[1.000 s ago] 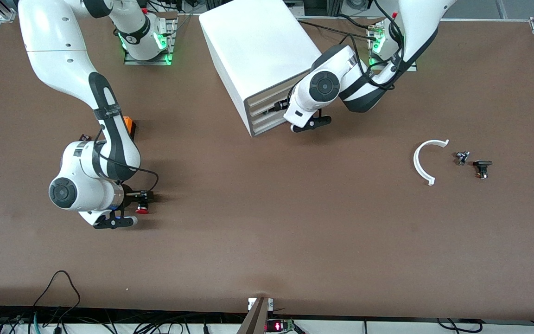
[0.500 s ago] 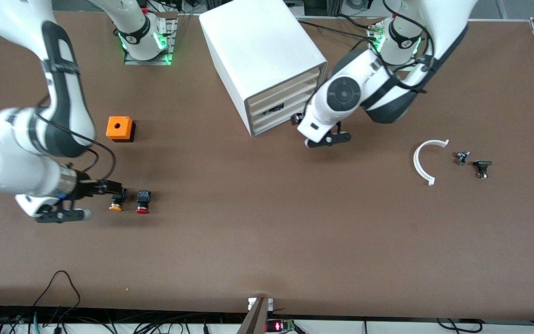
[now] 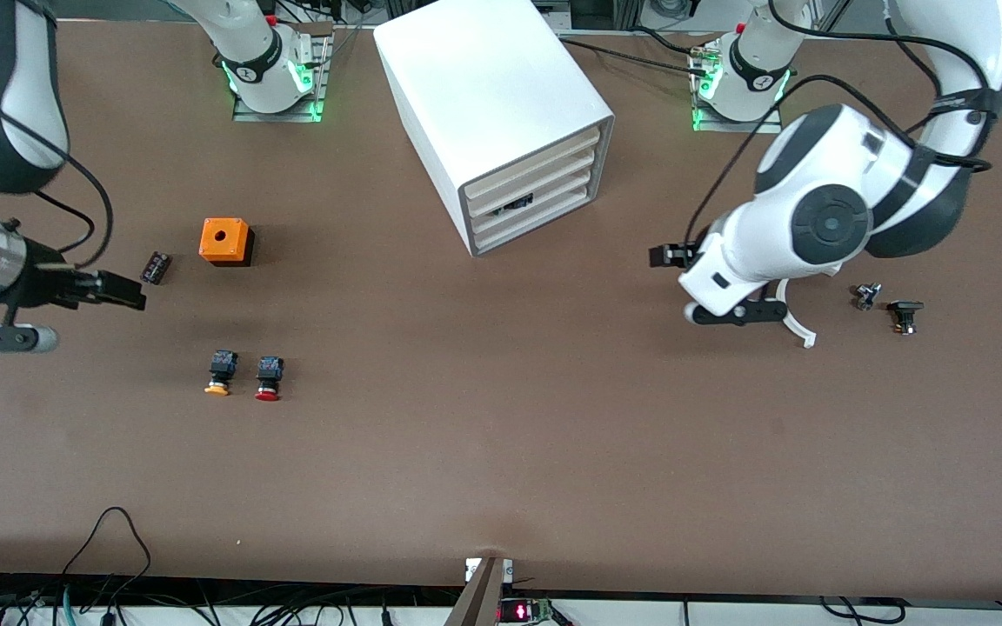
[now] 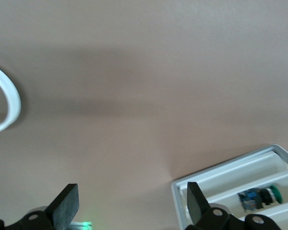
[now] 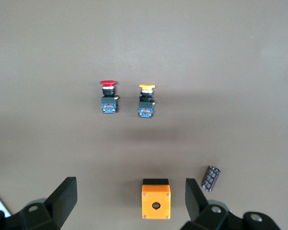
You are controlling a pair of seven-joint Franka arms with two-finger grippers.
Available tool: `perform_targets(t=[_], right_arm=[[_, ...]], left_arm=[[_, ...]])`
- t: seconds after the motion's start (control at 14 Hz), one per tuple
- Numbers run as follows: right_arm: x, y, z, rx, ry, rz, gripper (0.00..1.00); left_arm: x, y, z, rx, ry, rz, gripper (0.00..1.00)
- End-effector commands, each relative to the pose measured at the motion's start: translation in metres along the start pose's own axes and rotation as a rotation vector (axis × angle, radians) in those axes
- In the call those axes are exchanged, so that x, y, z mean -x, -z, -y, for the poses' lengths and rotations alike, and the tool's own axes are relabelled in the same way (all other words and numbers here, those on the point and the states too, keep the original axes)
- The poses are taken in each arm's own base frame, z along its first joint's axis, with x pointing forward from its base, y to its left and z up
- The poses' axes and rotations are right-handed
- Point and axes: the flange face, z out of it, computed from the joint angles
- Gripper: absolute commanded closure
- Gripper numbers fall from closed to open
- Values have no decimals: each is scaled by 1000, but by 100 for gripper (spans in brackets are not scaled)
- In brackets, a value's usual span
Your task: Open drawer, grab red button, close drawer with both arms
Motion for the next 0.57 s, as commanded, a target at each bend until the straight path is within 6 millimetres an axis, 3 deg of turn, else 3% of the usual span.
perform_targets(t=[0.0, 0.29, 0.5], right_arm=[[40, 47, 2, -12, -6, 6, 0], [84, 100, 3, 4, -14, -14, 0], [124, 119, 8, 33, -45, -55, 0]], left_arm=[[17, 43, 14, -85, -140, -72, 1], [21, 77, 56, -175, -244, -124, 1], [24, 100, 85, -159, -275, -175, 1]])
